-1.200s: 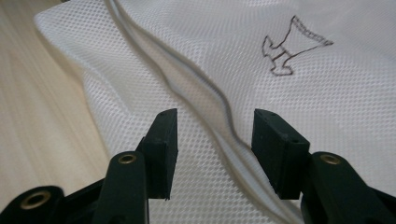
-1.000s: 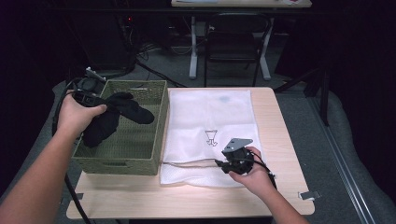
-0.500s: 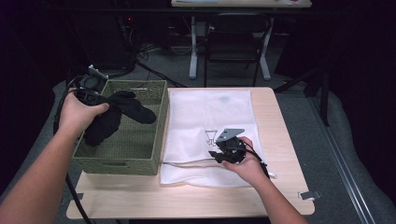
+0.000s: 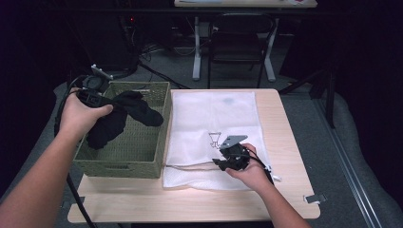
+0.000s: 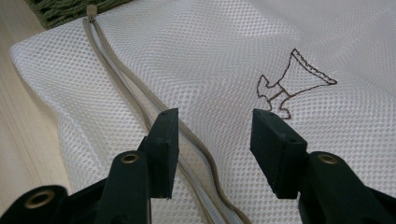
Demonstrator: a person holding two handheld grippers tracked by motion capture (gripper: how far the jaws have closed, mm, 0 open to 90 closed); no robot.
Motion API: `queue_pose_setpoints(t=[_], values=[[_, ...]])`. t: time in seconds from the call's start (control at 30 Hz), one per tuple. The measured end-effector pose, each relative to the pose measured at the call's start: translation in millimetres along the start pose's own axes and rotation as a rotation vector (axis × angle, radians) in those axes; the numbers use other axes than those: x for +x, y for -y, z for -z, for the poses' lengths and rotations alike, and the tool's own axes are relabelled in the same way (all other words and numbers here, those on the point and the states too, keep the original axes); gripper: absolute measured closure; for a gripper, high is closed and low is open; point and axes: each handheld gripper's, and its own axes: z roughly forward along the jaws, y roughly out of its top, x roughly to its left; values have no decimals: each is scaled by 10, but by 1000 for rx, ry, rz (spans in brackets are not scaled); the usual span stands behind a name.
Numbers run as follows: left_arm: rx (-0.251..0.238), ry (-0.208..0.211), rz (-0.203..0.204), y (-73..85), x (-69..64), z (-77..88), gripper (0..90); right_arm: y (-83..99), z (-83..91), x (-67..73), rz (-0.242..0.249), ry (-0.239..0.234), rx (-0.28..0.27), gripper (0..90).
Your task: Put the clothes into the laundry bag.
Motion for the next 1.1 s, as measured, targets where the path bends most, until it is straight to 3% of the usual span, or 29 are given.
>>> queue_pose_setpoints(t=[0.47, 0.77, 1.1], values=[[-29, 21, -25, -53, -119, 93, 761, 76, -53, 31, 10, -20, 22, 541], [-33, 37, -44, -108, -224, 85, 761, 104, -102, 39, 20, -12, 63, 551], [-34, 67, -86, -164, -394, 30, 761, 139, -135, -1, -1, -11, 76, 581]])
